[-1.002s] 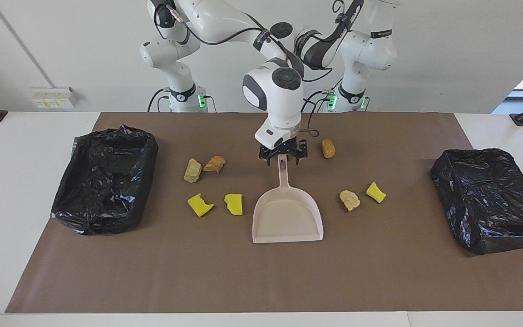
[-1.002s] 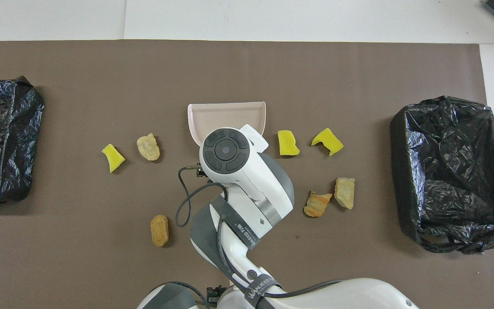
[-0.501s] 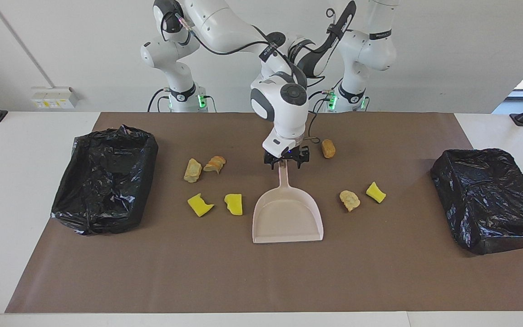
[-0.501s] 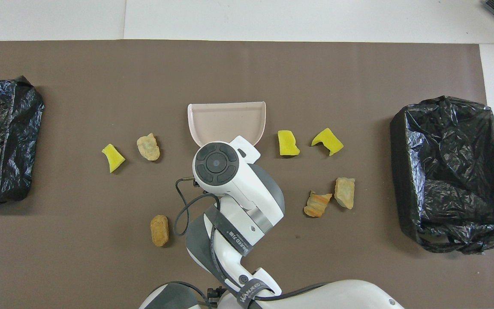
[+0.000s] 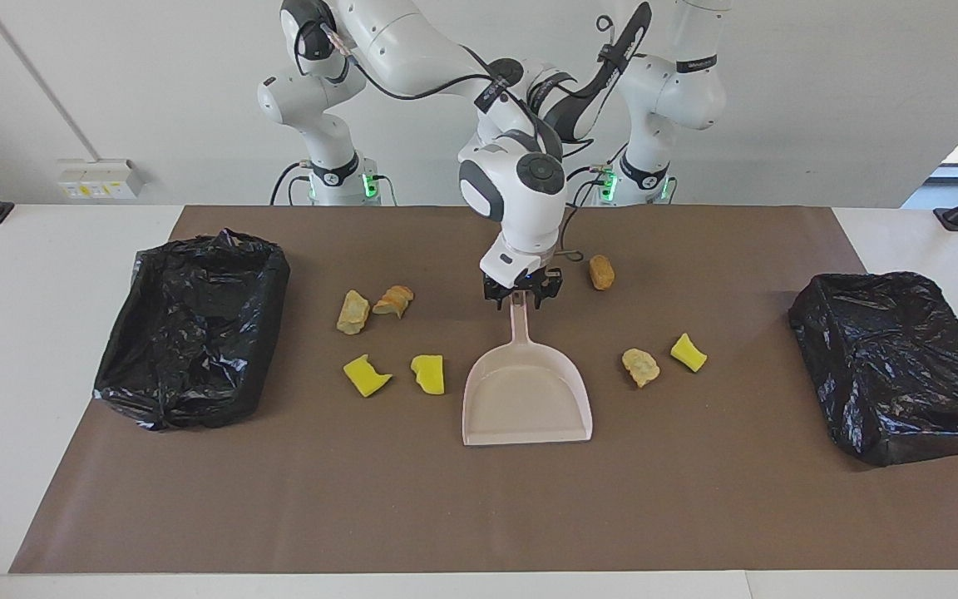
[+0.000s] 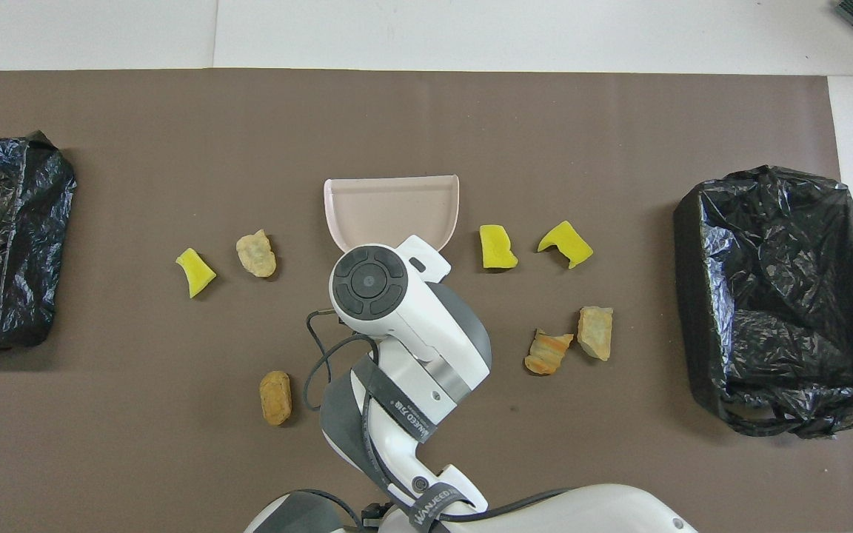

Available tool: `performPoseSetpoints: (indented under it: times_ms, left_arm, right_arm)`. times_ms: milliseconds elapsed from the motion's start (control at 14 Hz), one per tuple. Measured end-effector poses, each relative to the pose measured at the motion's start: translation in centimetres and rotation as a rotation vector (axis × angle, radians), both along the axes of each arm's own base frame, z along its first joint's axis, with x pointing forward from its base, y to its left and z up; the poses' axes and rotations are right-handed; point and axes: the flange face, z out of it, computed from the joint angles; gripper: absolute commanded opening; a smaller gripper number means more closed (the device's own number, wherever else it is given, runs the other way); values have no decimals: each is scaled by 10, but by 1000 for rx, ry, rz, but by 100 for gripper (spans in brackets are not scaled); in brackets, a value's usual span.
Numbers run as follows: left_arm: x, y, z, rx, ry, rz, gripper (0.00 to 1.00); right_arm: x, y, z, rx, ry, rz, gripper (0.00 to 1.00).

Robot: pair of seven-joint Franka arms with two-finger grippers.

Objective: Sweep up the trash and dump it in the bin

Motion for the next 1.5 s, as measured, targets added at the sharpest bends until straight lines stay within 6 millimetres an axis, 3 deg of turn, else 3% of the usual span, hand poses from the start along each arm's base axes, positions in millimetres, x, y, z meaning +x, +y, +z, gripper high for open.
performPoseSetpoints:
  times_ms: [143, 358, 716, 931, 1504]
  left_arm:
    - [0, 1, -1, 3, 1, 6, 25]
    - [-1, 2, -3, 14, 7, 23, 0]
    - [-5, 7, -4, 56, 32, 27, 0]
    - [-2, 14, 4, 86, 52, 32, 0]
    - [30, 46, 36, 68, 60, -48, 0]
  right_arm:
    - [1, 0, 2, -7, -4, 5, 1]
    - [1, -1, 2, -13, -4, 8, 0]
    - [1, -1, 3, -12, -4, 27, 0]
    - [4, -3, 8, -4, -4, 168, 0]
    - [18, -25, 21, 11, 10, 503, 0]
